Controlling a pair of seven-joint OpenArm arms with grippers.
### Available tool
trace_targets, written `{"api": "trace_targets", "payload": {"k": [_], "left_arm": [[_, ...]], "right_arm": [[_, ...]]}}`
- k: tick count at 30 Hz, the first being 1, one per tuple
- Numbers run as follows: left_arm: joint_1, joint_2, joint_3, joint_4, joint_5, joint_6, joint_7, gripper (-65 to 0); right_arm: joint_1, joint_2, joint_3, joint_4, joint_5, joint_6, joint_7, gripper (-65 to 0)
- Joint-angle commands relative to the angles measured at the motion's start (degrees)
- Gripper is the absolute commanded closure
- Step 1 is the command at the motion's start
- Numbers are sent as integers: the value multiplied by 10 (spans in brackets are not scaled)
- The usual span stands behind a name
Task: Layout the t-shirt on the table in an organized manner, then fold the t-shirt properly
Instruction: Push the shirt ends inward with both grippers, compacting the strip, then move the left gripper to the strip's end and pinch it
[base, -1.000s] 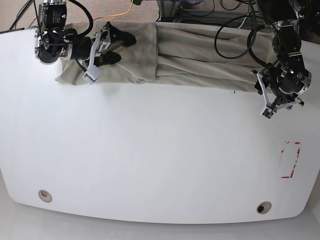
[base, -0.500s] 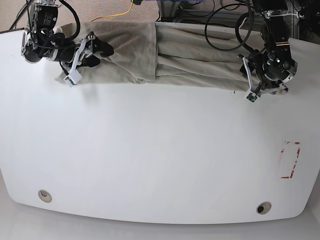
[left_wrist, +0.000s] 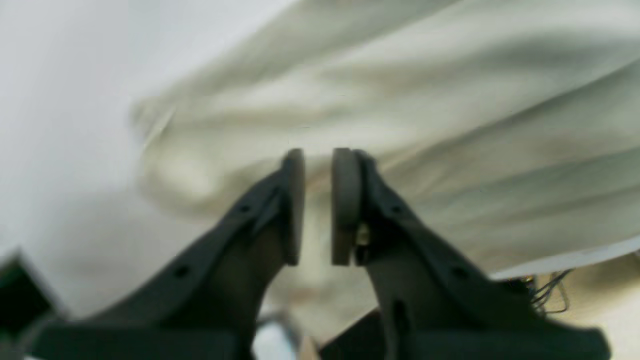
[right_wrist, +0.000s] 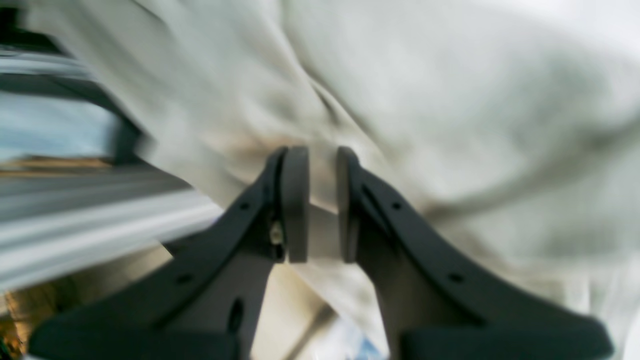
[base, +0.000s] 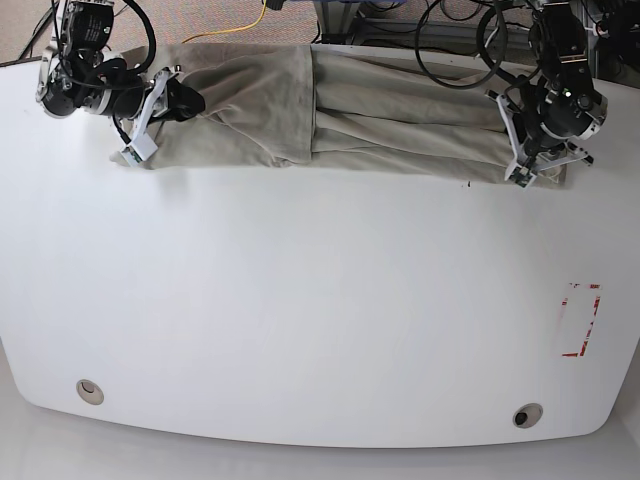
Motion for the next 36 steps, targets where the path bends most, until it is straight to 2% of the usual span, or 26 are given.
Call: {"api": "trace_targets", "payload": {"k": [1,6,12,20,26,31,36], "left_arm": [[10,-4,-10,-3,-5,-1,-38,-61],[28,-7,-9,-27,-4,-1,-87,-61],[21,-7,7,-65,-4,-1,-88,-63],[-20,-7,42,-92,-4,-1,-88,-63],[-84,-8,89,-127,0,-1,-88,-63],[-151,-5,100,-193,36,-1,-88,-63],[-189,-4,100,-236,45,-1,-88,-63]], "right_arm": [[-9,8,1,9,-42,1,41,-100],[-10,5,-13,0,-126,1,87,-101],[13,11,-55,-53,-211,1,161,-98],[67,9,-57,-151,-283,1,214,-100],[115,12,-56,-216,-330,1,270,-98],[158,12,-52,-248,-375,1,280,-97],[170,12,-51,-247,-388,1,280,-97]]}}
